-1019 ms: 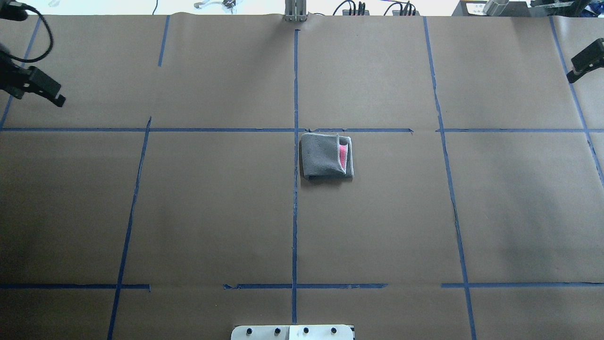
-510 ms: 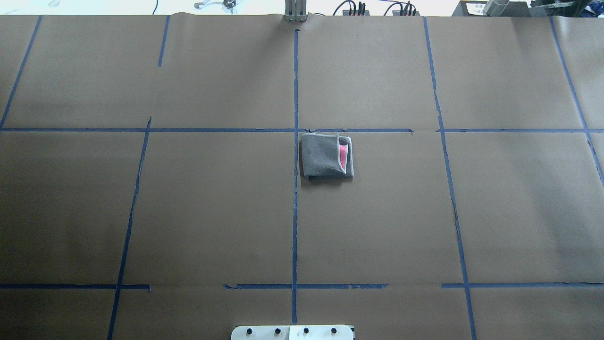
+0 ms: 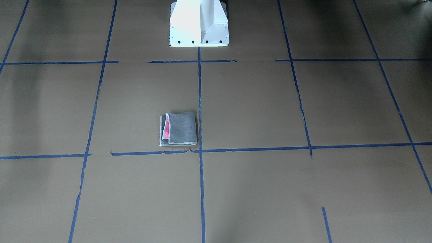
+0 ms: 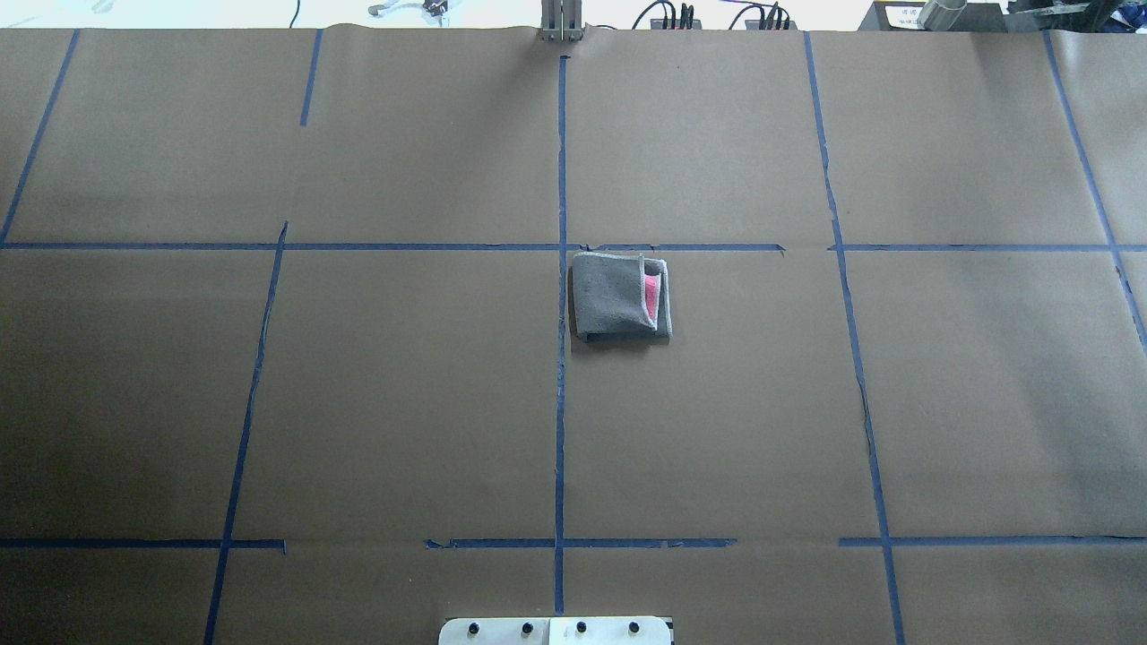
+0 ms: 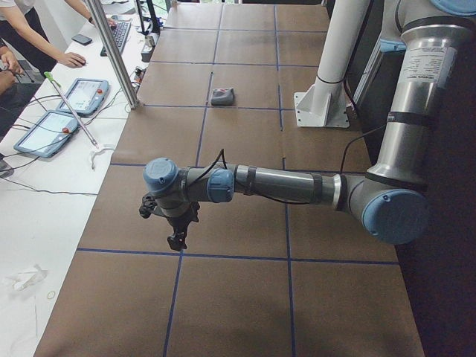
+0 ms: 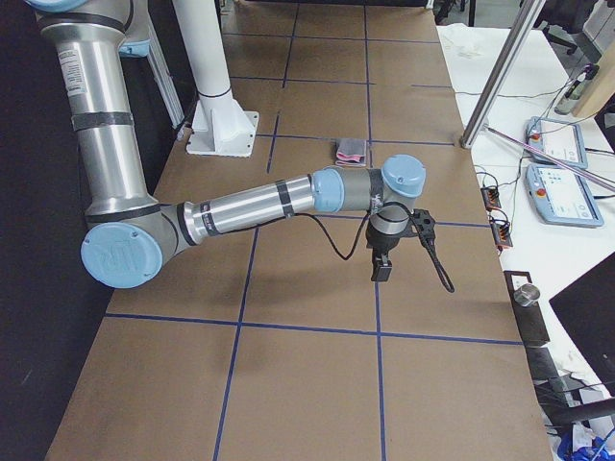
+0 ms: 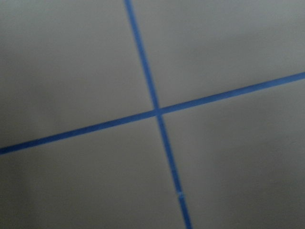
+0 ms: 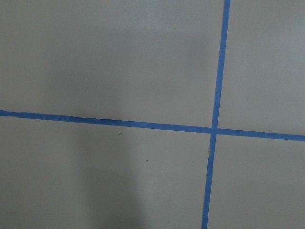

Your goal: Fold towel twice with both arms

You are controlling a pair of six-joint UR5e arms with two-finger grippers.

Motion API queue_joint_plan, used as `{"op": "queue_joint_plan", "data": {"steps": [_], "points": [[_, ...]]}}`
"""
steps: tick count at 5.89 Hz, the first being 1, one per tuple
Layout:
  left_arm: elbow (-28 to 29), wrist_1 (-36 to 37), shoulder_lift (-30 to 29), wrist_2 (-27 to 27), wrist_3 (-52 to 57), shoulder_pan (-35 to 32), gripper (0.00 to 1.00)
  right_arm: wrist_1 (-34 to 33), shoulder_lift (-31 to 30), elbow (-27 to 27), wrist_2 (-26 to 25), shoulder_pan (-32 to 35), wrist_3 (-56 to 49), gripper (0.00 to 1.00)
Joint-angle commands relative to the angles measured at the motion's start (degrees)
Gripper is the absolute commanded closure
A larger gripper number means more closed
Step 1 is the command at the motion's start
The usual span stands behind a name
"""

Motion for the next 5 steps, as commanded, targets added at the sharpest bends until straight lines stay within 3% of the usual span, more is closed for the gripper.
{"op": "queue_joint_plan", "data": {"steps": [1, 5], "points": [[-0.03, 0.04, 1.24, -0.02, 1.73, -1.73, 0.0, 0.03, 0.15, -0.02, -0.35, -0.06, 0.21, 0.0], [0.66, 0.13, 0.89, -0.02, 0.23, -1.65, 0.0, -0.59, -2.91, -1.33, -0.27, -0.06, 0.47, 0.0]]}}
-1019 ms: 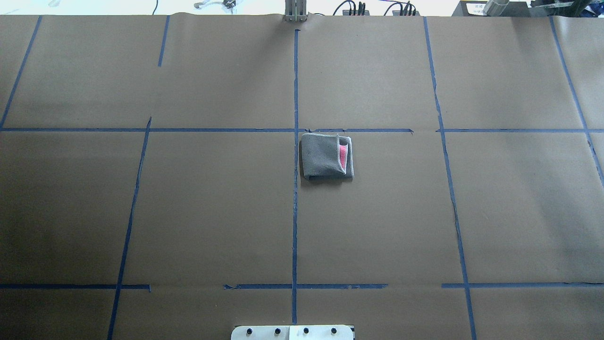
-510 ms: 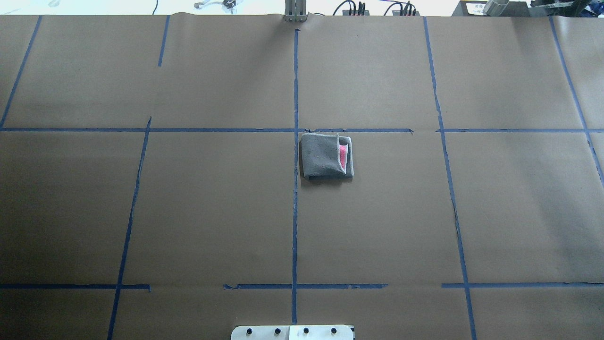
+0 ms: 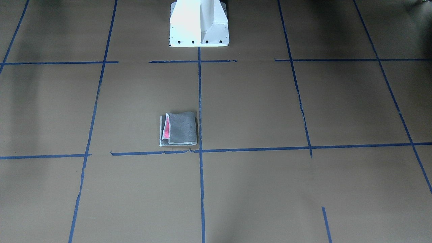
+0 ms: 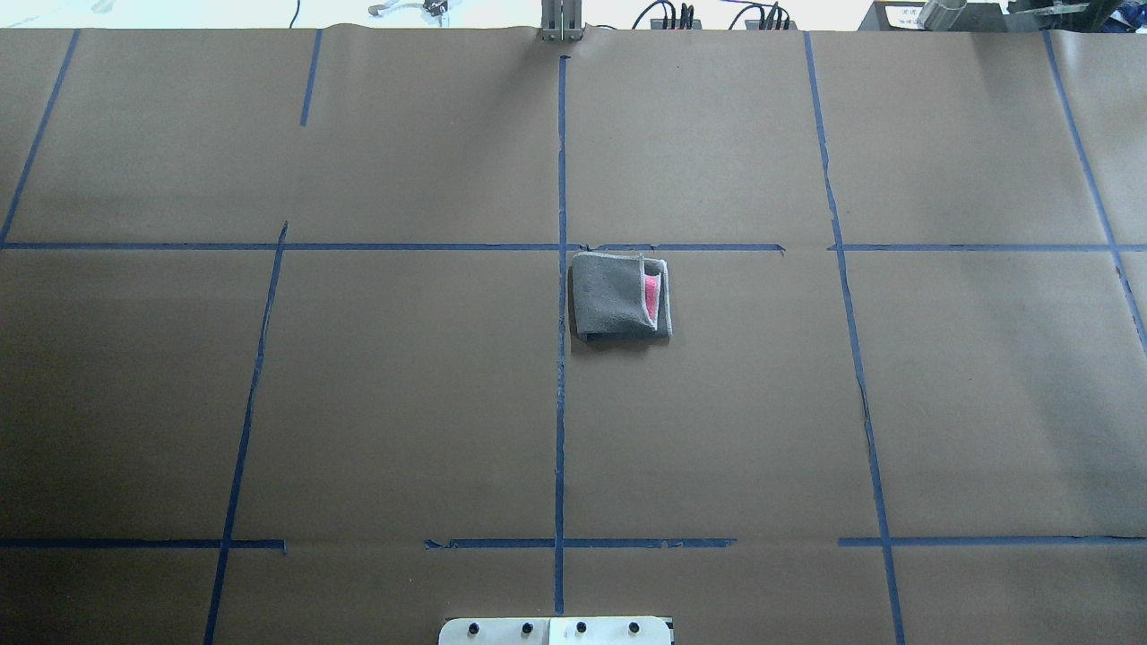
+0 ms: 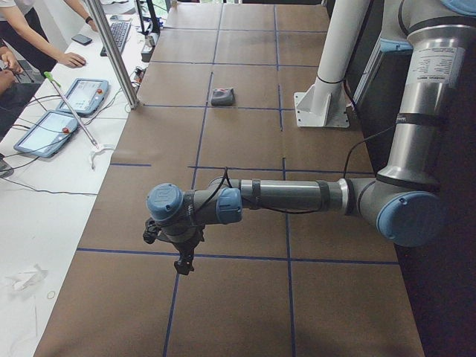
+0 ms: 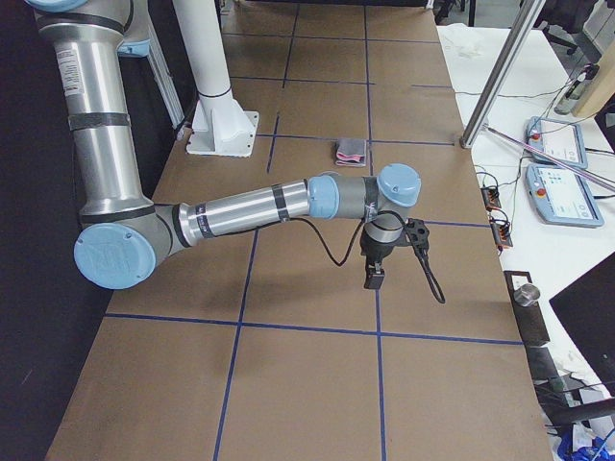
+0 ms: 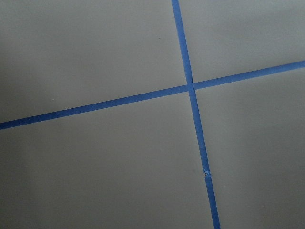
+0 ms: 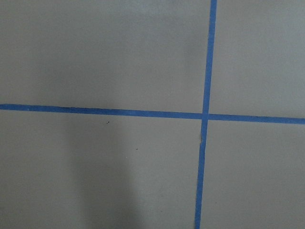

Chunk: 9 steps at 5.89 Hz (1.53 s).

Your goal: Fold towel twice with both arms

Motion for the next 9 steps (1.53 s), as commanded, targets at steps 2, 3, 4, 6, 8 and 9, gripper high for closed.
{"op": "queue_joint_plan", "data": {"steps": [2, 3, 4, 6, 8, 9], "points": [[1.45, 0.01, -0.34, -0.07, -0.77, 0.2, 0.0, 0.73, 0.1, -7.43, -0.41, -0.33, -0.17, 0.0], [2.06, 0.09, -0.69, -0.07, -1.04, 0.29, 0.0, 0.73, 0.54, -9.21, -0.42, -0.5, -0.09, 0.0], [2.24, 0.01, -0.69, -0.16, -0.96, 0.38, 0.0, 0.73, 0.54, -9.22, -0.42, -0.51, -0.18, 0.0], [2.33, -0.17, -0.78, -0.07, -0.96, 0.38, 0.0, 2.65, 0.8, -9.05, -0.68, -0.51, -0.27, 0.0], [4.43, -2.87, -0.69, -0.07, -1.04, 0.38, 0.0, 3.55, 0.72, -9.49, -0.68, -0.51, -0.35, 0.0], [4.53, -3.33, -0.69, -0.07, -1.04, 0.38, 0.0, 3.55, 0.8, -9.4, -0.77, -0.51, -0.27, 0.0]]}}
